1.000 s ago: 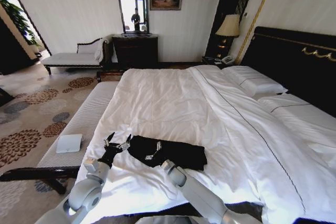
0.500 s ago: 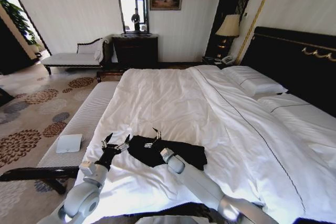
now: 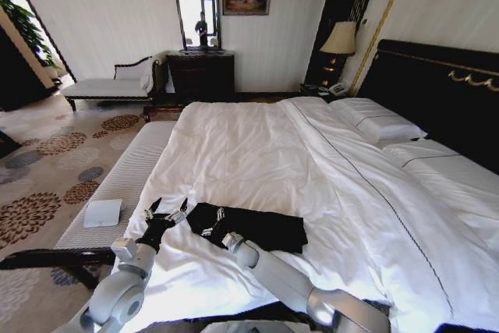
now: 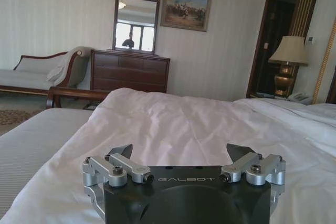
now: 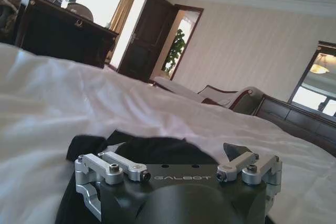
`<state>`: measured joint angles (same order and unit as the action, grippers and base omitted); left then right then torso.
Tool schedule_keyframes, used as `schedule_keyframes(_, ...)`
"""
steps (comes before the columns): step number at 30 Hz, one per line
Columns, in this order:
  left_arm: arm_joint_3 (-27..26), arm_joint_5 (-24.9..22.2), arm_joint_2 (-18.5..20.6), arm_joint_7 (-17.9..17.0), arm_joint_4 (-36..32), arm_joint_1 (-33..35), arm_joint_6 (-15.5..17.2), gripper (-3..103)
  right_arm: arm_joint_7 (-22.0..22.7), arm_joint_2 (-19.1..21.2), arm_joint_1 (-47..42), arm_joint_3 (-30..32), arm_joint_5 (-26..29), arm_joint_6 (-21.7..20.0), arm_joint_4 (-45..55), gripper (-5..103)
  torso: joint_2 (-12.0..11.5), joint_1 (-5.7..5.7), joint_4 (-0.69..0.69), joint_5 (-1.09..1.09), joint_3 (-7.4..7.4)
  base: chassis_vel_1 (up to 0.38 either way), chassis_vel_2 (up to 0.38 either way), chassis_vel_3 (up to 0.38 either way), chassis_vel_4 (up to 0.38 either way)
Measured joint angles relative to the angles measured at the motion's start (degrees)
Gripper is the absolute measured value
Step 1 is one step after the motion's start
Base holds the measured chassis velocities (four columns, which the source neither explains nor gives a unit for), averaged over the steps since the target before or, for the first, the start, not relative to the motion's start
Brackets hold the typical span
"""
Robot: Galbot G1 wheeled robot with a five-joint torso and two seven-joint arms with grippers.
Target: Fold the clothes on the bed.
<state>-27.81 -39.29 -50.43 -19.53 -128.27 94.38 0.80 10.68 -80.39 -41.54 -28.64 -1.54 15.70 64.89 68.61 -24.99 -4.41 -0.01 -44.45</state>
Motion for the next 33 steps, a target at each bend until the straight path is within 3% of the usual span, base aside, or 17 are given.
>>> schedule_keyframes(6, -0.1, 2.8, -2.3, -0.6, 0.8, 0.3, 0.1, 100, 3.2, 2.4, -1.6, 4.5, 5.8, -4.3, 9.1, 100, 0.0, 0.0, 0.0, 0.01, 0.0, 0.0, 0.0, 0.0, 0.0)
schedule_keyframes(9, 0.0, 8.6, -4.1, 0.4, 1.6, 2.2, 0.1, 100, 4.5, 5.7, -6.8, 11.6, 9.5, -7.0, 15.3, 100, 0.0, 0.0, 0.0, 0.02, 0.0, 0.0, 0.0, 0.0, 0.0)
schedule_keyframes(10, 0.0, 8.6, -4.1, 0.4, 1.6, 2.2, 0.1, 100, 4.5, 5.7, -6.8, 11.6, 9.5, -7.0, 15.3, 100, 0.0, 0.0, 0.0, 0.02, 0.0, 0.0, 0.0, 0.0, 0.0)
schedule_keyframes(14, 1.7, 13.0, -6.7, 1.5, 2.1, 4.1, -0.7, 100, 4.8, 11.3, -15.5, 22.7, 12.1, -8.1, 23.0, 100, 0.0, 0.01, 0.0, 0.03, 0.01, 0.0, 0.0, 0.0, 0.0)
schedule_keyframes(15, 1.7, 13.0, -6.7, 1.5, 2.1, 4.1, -0.7, 100, 4.8, 11.3, -15.5, 22.7, 12.1, -8.1, 23.0, 100, 0.0, 0.01, 0.0, 0.03, 0.01, 0.0, 0.0, 0.0, 0.0)
schedule_keyframes(19, 3.2, 17.3, -7.8, 3.1, 2.3, 4.8, -4.2, 100, 3.9, 16.0, -28.4, 37.3, 18.2, -9.2, 33.3, 100, 0.0, 0.01, -0.02, 0.03, 0.01, 0.0, 0.0, 0.0, 0.0)
schedule_keyframes(27, 1.5, 20.0, -9.6, 6.1, -1.3, 9.0, -8.4, 100, -2.1, 14.1, -47.2, 55.5, 25.1, -9.2, 45.1, 100, 0.0, 0.02, 0.0, 0.02, 0.01, 0.0, 0.0, 0.0, 0.0)
schedule_keyframes(33, -0.9, 19.5, -11.0, 7.8, -3.1, 12.1, -10.5, 100, -7.4, 11.1, -56.6, 62.3, 30.2, -9.9, 50.7, 100, 0.0, 0.02, -0.02, 0.01, 0.02, 0.0, 0.0, 0.0, 0.0)
